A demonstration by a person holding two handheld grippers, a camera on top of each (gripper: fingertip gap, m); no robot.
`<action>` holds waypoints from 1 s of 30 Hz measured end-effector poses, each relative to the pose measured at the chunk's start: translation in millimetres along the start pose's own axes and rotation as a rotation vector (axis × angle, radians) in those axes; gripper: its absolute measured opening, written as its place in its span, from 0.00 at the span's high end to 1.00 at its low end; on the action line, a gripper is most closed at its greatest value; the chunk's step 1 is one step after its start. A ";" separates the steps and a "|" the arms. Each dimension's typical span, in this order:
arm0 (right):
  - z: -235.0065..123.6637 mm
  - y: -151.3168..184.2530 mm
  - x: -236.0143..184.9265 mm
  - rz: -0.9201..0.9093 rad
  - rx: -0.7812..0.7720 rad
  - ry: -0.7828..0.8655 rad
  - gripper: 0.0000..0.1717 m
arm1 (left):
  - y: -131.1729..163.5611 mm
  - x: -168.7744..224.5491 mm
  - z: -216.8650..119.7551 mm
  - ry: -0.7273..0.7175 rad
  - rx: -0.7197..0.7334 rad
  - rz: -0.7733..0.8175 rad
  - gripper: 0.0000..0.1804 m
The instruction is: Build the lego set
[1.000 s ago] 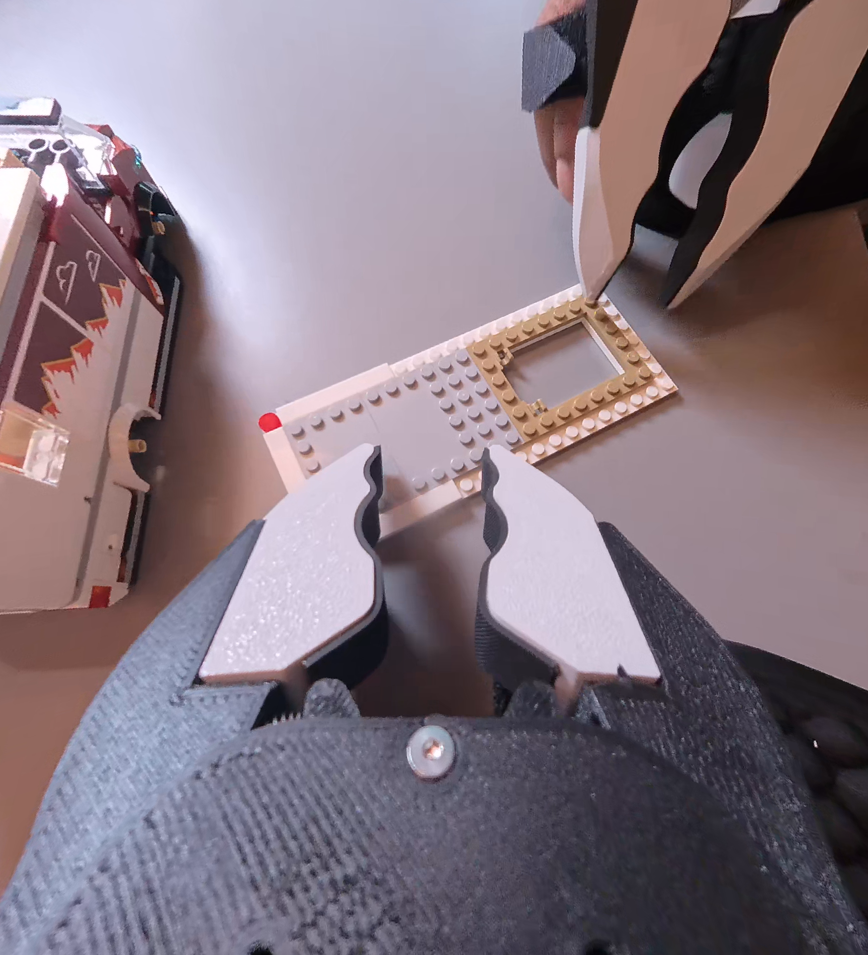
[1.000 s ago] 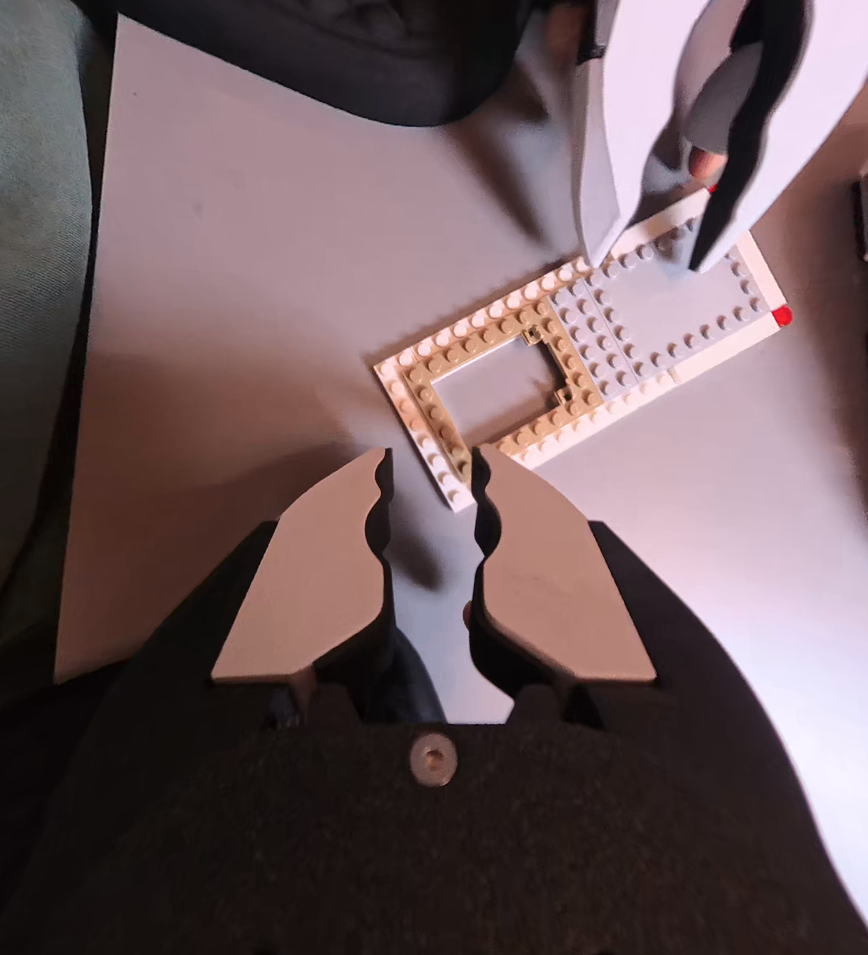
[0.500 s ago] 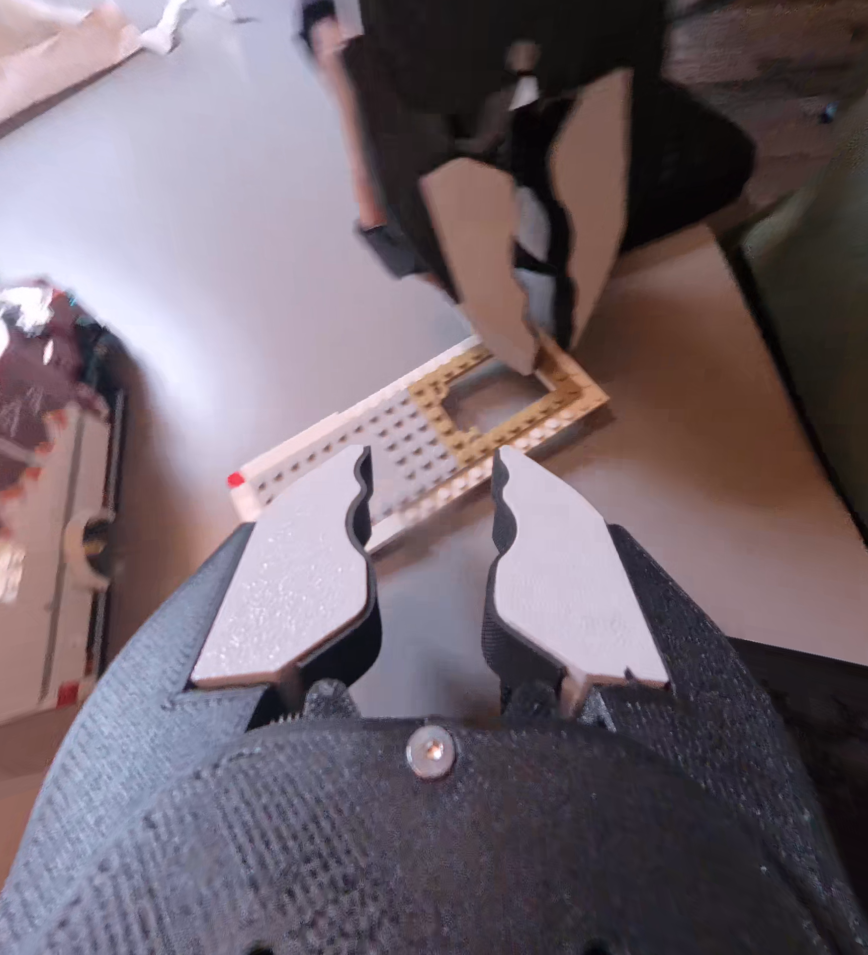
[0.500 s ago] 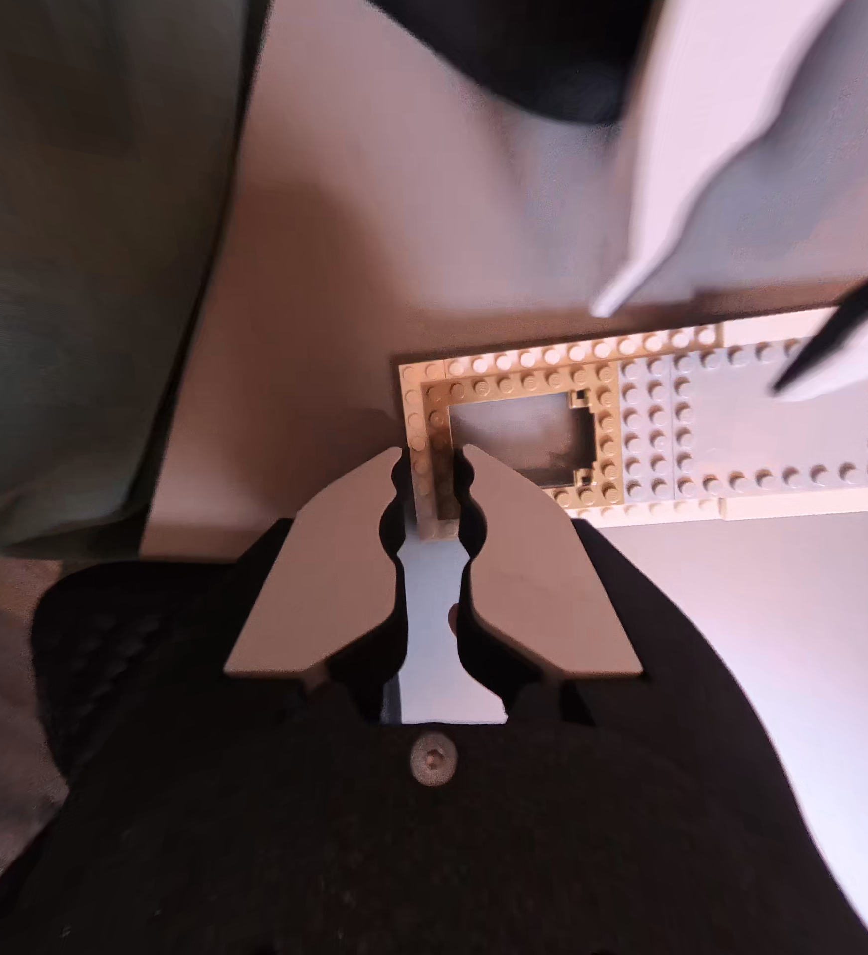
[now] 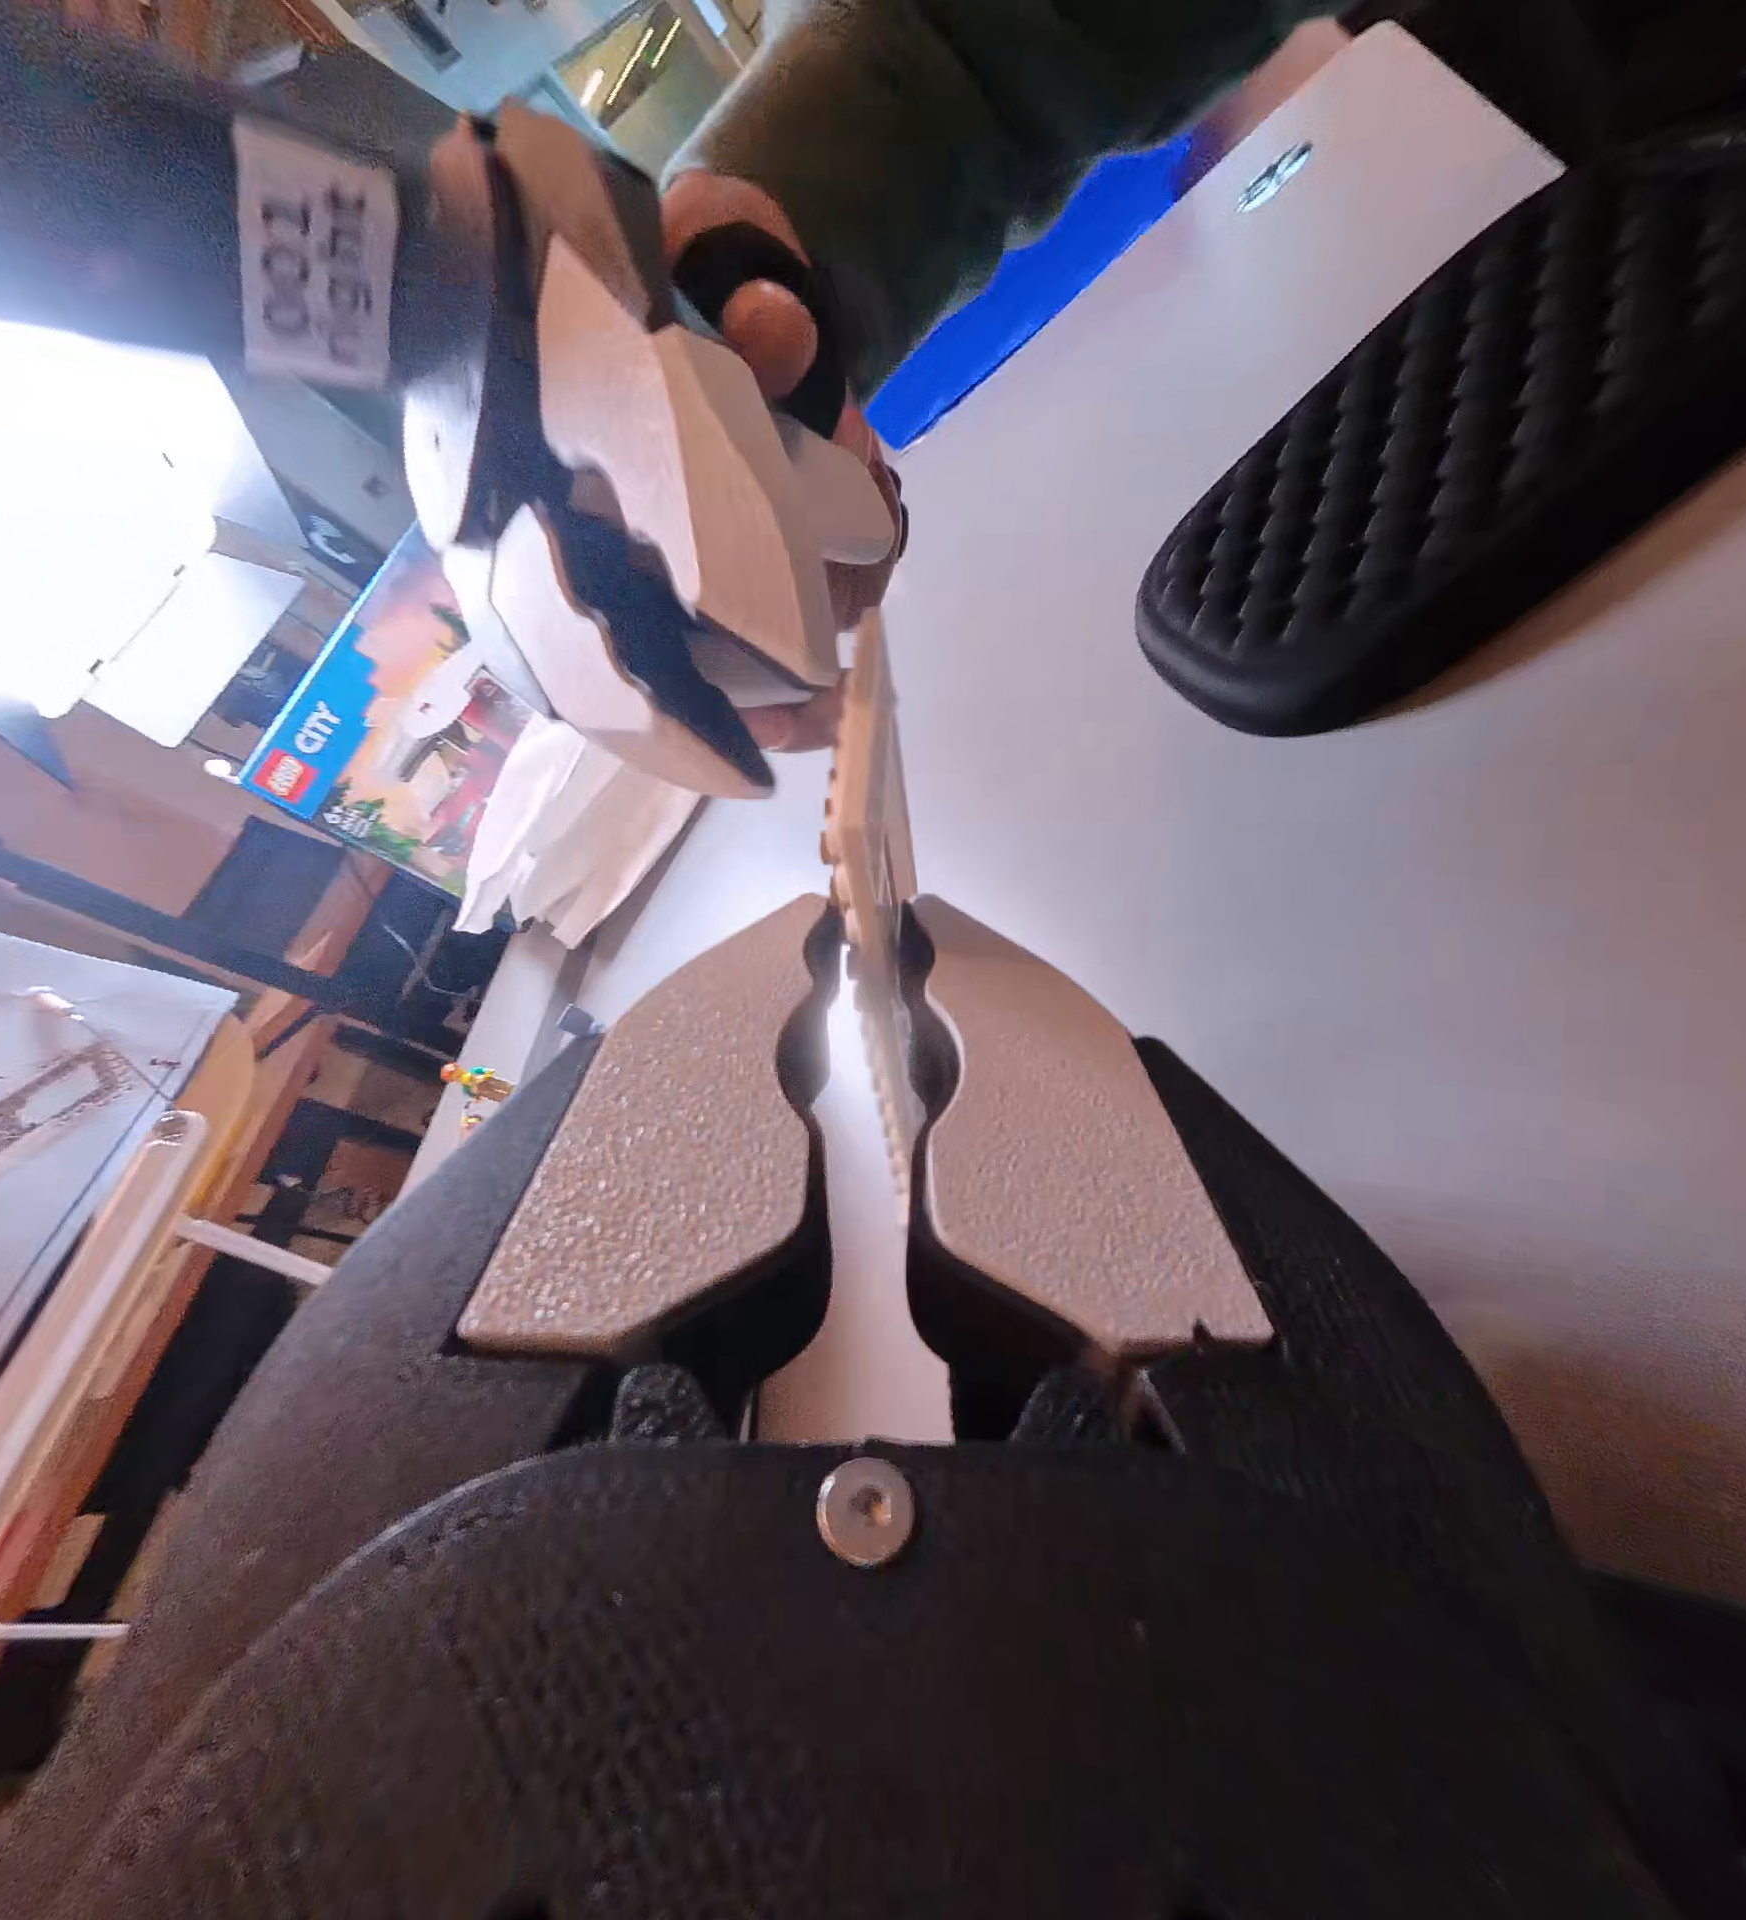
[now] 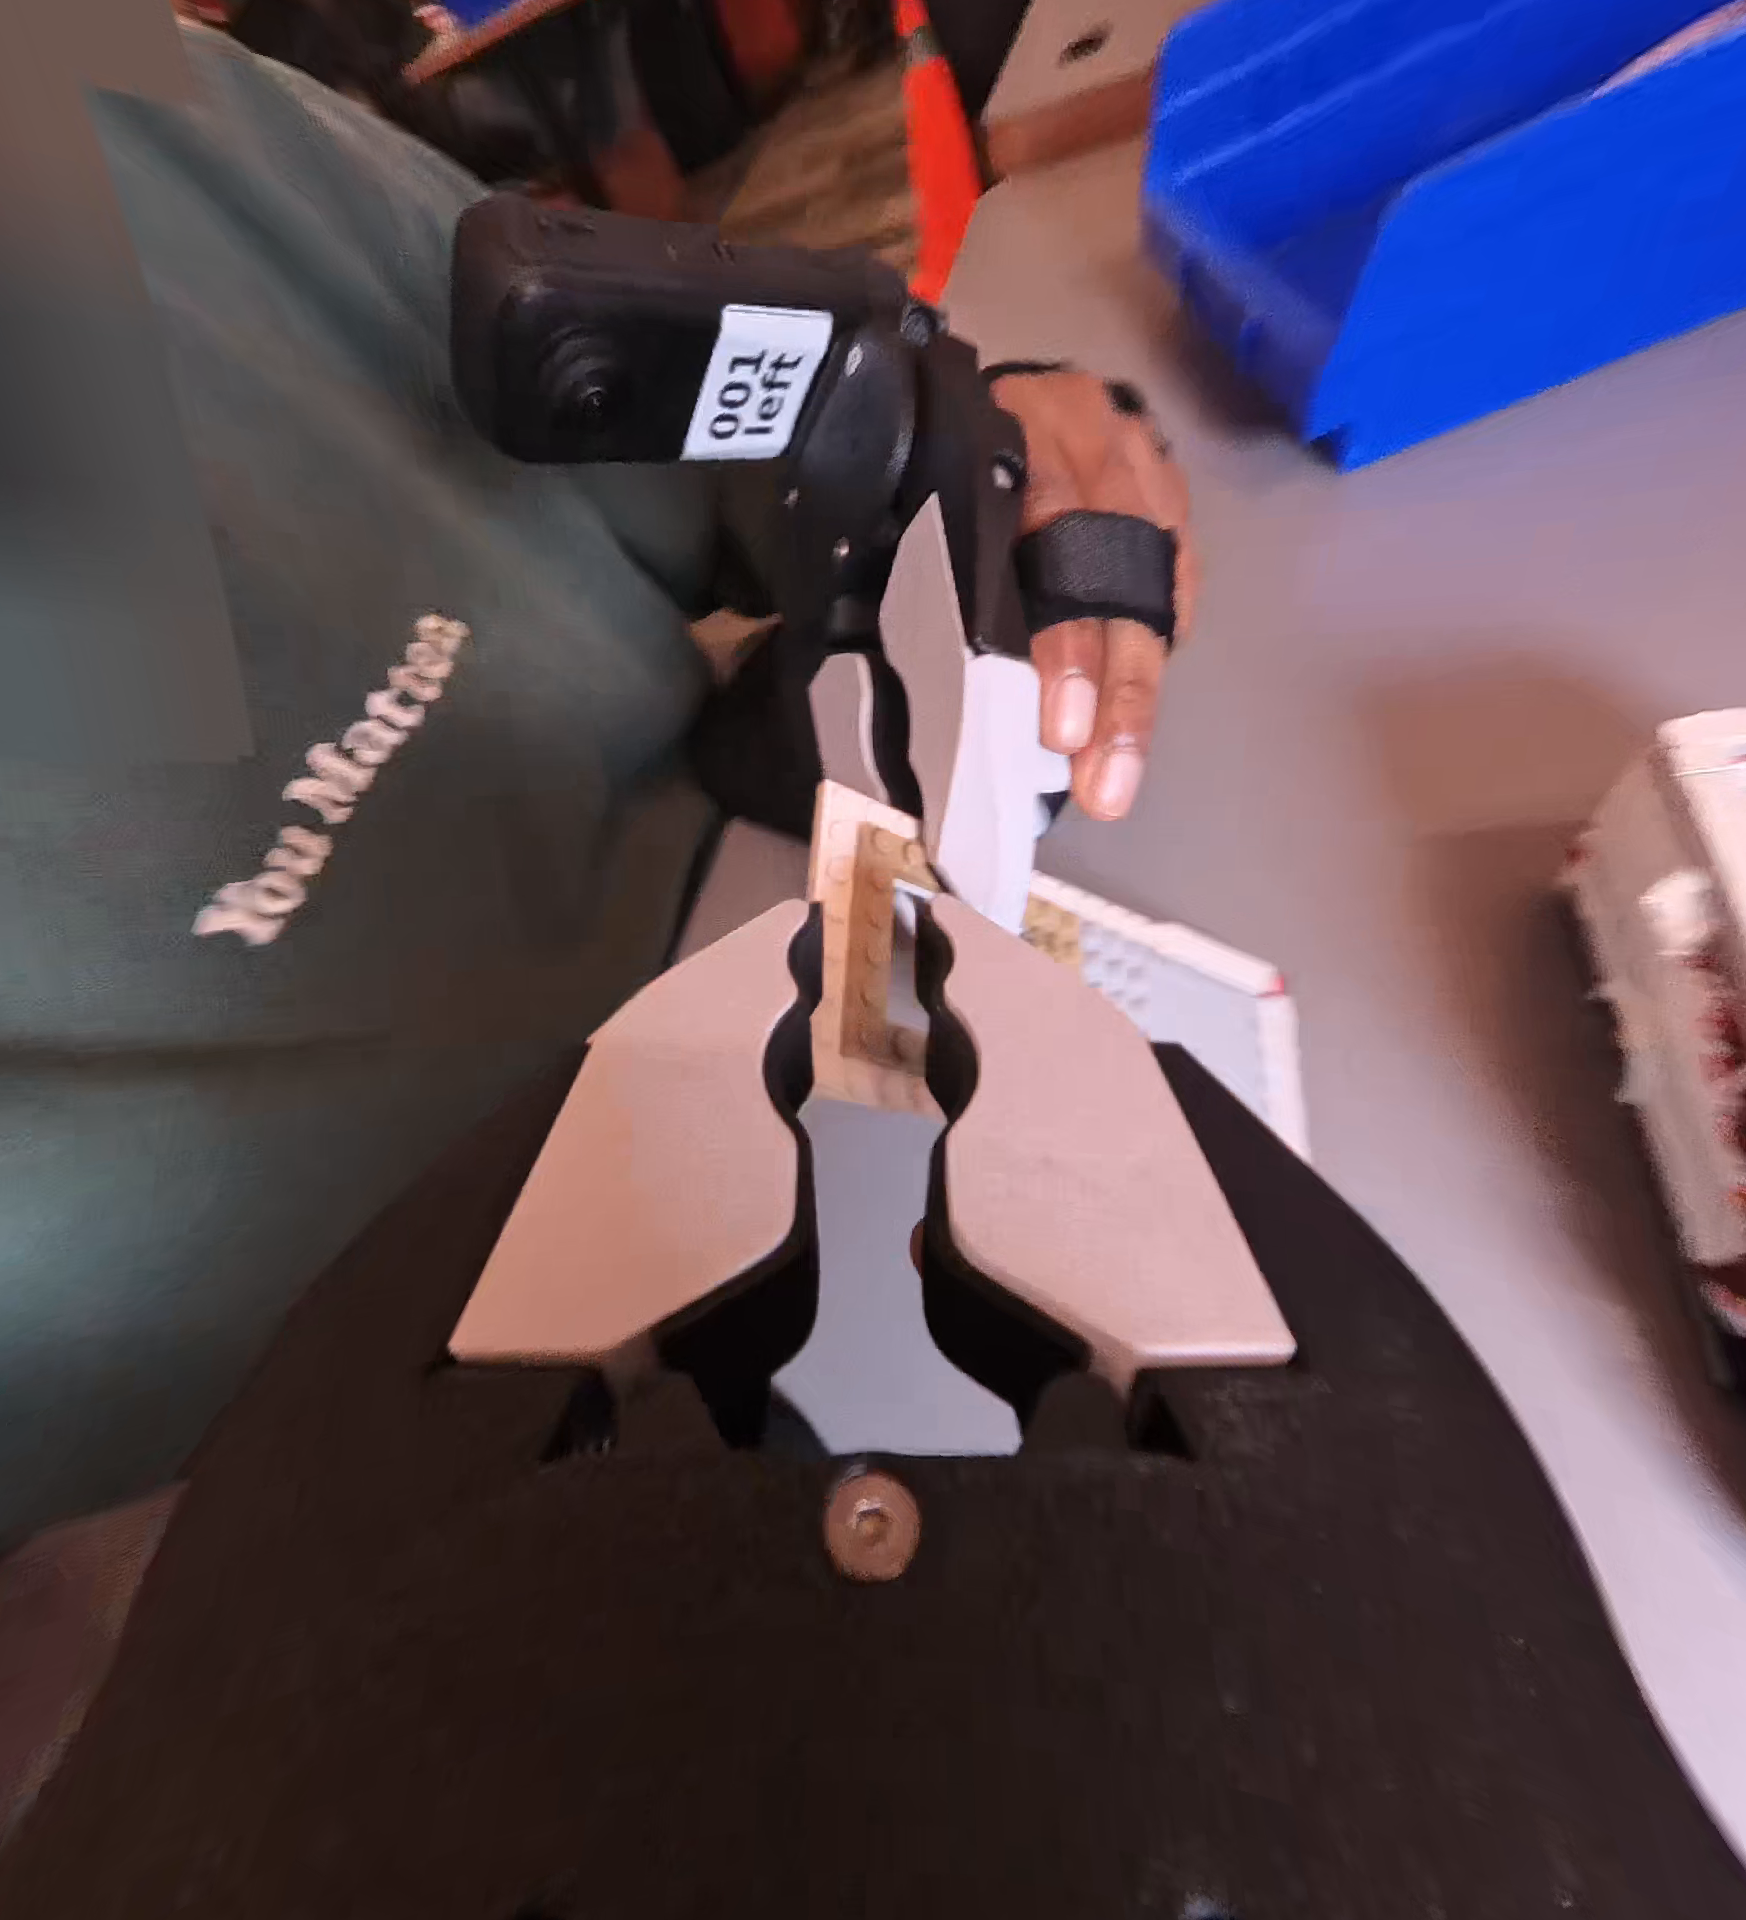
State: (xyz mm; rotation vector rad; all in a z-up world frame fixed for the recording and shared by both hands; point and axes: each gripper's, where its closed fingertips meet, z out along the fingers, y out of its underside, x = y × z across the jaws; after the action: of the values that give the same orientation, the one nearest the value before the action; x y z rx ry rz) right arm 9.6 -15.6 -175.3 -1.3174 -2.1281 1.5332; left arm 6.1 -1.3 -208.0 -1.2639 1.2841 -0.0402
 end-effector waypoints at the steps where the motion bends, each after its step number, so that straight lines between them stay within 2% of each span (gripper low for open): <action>1: -3.9 -3.7 1.6 -0.060 0.027 0.084 0.87 | -2.5 -1.5 -1.8 0.005 0.017 -0.024 0.94; 3: -5.4 -8.3 -11.5 -0.207 0.046 0.190 0.80 | -7.2 -5.0 -4.9 0.005 0.040 -0.037 0.95; 5: 0.1 -0.7 -13.7 -0.388 -0.040 0.358 0.77 | -9.1 -7.7 -6.7 0.013 0.042 -0.050 0.95; 7: 1.7 7.6 -2.1 -0.576 -0.148 0.561 0.78 | -14.4 -8.8 -8.7 0.022 0.074 -0.078 0.95; 9: 3.5 4.6 0.4 -0.648 -0.133 0.643 0.90 | -17.4 -7.7 -9.9 0.040 0.092 -0.095 0.95; 10: 3.2 1.9 1.0 -0.655 -0.118 0.660 0.95 | -18.3 -6.3 -10.4 0.050 0.101 -0.100 0.95; 14: 5.5 -1.3 0.8 -0.629 -0.133 0.652 0.95 | -19.0 -10.1 -14.4 0.047 0.120 -0.124 0.95; 17: 8.8 2.6 5.8 -0.602 -0.161 0.640 0.95 | -34.9 -15.5 -25.3 0.042 0.209 -0.161 0.89; 19: 11.8 3.8 8.7 -0.588 -0.155 0.630 0.95 | -37.4 -15.4 -27.5 0.062 0.215 -0.184 0.92; 20: 12.5 4.2 10.7 -0.584 -0.157 0.630 0.95 | -35.1 -11.0 -26.6 0.087 0.196 -0.174 0.97; 26: 14.9 -3.8 8.9 -0.603 -0.076 0.629 0.95 | -35.0 -13.7 -31.4 0.104 0.194 -0.196 0.97; 28: 15.2 -8.6 6.4 -0.630 -0.029 0.633 0.90 | -33.1 -14.0 -31.4 0.108 0.195 -0.209 0.97; 29: 15.5 -10.6 5.0 -0.638 -0.013 0.630 0.95 | -32.2 -14.4 -31.7 0.108 0.198 -0.213 0.97; 30: 15.8 -11.2 5.4 -0.642 -0.014 0.631 0.95 | -32.5 -14.5 -32.5 0.112 0.205 -0.217 0.97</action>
State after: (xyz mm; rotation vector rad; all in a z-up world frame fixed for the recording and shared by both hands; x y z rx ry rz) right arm -9.2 -22.6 -174.6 -0.8260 -1.8611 0.7222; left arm -3.2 -26.5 -168.0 -1.2315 1.1996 -0.3930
